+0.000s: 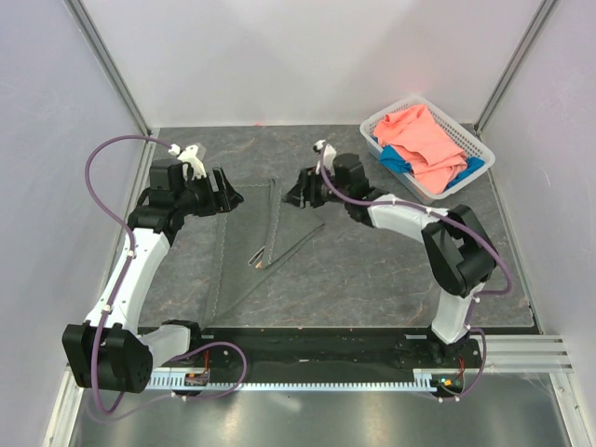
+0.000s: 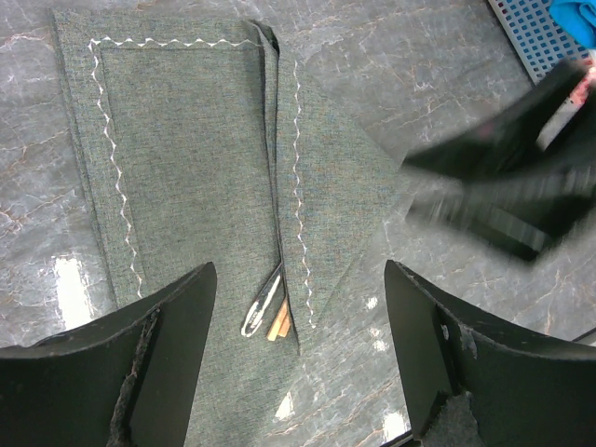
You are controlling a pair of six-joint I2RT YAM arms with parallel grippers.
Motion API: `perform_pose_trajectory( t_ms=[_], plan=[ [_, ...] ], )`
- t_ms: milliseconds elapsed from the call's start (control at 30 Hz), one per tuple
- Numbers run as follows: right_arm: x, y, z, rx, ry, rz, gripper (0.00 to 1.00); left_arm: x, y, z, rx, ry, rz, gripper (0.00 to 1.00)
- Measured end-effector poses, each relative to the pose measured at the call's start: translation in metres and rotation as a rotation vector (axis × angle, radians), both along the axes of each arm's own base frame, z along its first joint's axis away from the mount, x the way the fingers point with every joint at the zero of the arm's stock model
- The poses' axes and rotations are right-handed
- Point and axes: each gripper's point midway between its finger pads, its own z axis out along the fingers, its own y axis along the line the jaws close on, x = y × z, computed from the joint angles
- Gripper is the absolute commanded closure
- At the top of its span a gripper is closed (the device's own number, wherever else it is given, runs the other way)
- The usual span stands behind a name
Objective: Fold the napkin, place the utensils inside, and roll it up
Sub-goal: Fold the napkin
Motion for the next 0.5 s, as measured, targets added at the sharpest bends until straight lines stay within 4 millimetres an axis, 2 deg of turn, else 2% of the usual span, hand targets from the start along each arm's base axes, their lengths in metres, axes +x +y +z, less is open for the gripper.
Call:
perform_pose_trajectory(
  t_ms=[67, 167, 233, 333, 367, 500],
  plan=[
    [0.023, -0.023, -0.010, -0.027, 0.013, -0.033, 0.34, 0.000, 0.000, 0.000, 0.000, 0.000, 0.000, 0.20],
    [0.053, -0.059, -0.049, -0.093, 0.077, -0.069, 0.34, 0.000, 0.000, 0.000, 0.000, 0.000, 0.000, 0.20],
    [0.064, -0.075, -0.080, -0.139, 0.139, -0.073, 0.35, 0.000, 0.000, 0.000, 0.000, 0.000, 0.000, 0.20],
    [0.063, -0.085, -0.115, -0.176, 0.229, -0.047, 0.36, 0.000, 0.000, 0.000, 0.000, 0.000, 0.000, 0.20],
    [0.061, -0.084, -0.120, -0.166, 0.246, -0.022, 0.37, 0.000, 0.000, 0.000, 0.000, 0.000, 0.000, 0.20],
    [0.060, -0.085, -0.116, -0.154, 0.255, 0.009, 0.40, 0.000, 0.000, 0.000, 0.000, 0.000, 0.000, 0.20]
  ],
)
